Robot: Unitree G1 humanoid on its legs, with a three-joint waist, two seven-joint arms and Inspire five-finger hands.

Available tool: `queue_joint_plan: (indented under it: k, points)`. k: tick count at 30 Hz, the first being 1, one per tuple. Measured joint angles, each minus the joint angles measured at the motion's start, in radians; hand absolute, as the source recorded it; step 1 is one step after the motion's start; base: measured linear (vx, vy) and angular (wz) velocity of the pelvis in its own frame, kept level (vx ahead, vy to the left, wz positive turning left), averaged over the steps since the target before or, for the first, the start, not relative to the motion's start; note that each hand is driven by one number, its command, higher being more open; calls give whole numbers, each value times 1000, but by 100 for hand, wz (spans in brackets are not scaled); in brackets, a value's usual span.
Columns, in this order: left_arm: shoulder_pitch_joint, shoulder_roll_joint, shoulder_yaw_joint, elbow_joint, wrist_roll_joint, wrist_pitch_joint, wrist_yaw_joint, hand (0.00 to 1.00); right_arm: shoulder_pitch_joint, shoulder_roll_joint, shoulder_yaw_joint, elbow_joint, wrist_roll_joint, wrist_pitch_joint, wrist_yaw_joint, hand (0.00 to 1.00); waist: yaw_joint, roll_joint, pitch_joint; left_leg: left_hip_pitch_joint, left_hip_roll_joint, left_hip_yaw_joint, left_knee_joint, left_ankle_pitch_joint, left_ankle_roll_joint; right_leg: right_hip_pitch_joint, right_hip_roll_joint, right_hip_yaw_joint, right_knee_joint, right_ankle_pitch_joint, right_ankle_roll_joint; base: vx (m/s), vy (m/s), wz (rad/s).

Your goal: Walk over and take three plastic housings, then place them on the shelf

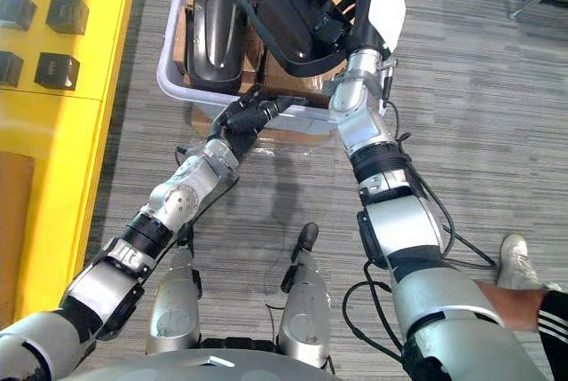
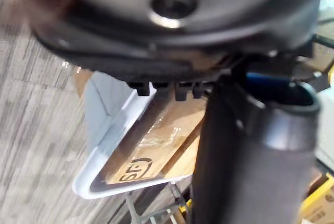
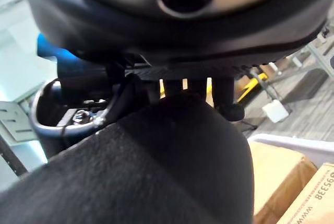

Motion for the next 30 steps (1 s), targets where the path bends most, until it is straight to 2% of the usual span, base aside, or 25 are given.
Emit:
queue_joint_plan:
  k: [3, 6, 8, 12, 18, 23, 30]
  points:
    - [-20, -1, 13, 25, -57, -4, 4, 100, 2, 3, 11, 0, -10, -2, 0, 0, -1, -1, 0, 0, 1, 1, 0, 0, 0, -1, 1, 1, 0, 0, 0, 0, 0, 0]
    - [-27, -1, 38, 28, -197, -20, 5, 100, 2, 7, 13, 0, -90, -29, -7, 0, -3, -4, 2, -1, 3, 2, 0, -1, -2, -2, 4, 2, 0, 0, 0, 6, -20, -1]
    - [-47, -1, 40, 45, -269, -40, 8, 100, 2, 9, 23, 0, -121, -47, -18, 0, -4, -12, 5, -1, 3, 2, 0, -1, -2, -2, 4, 3, -1, 0, 0, 0, 0, 0]
    - [-89, 6, 63, 65, -460, -72, 2, 100, 10, 22, 42, 0, -157, -73, -27, 0, -14, -47, 12, -1, 3, 3, 0, -2, -2, -2, 4, 3, -1, 0, 0, 0, 0, 0]
    - [-107, 17, 94, 75, -649, -111, -39, 100, 48, 23, 59, 0, -157, -86, -31, 0, -13, -52, 11, 0, 3, 3, 0, -2, -2, -2, 4, 4, -1, 0, 0, 0, 0, 0]
    - [-116, 20, 120, 98, -705, -128, -62, 100, 59, 23, 59, 0, -157, -92, -36, 0, -17, -53, 11, 0, 3, 3, 0, -2, -2, -2, 4, 4, -1, 0, 0, 0, 0, 0]
    - [-135, 26, 119, 116, -728, -118, -60, 100, 86, 23, 64, -38, -220, -154, -38, 0, -20, -66, 13, 1, 3, 3, 0, -2, -2, -1, 4, 4, -1, 0, 0, 0, 0, 0]
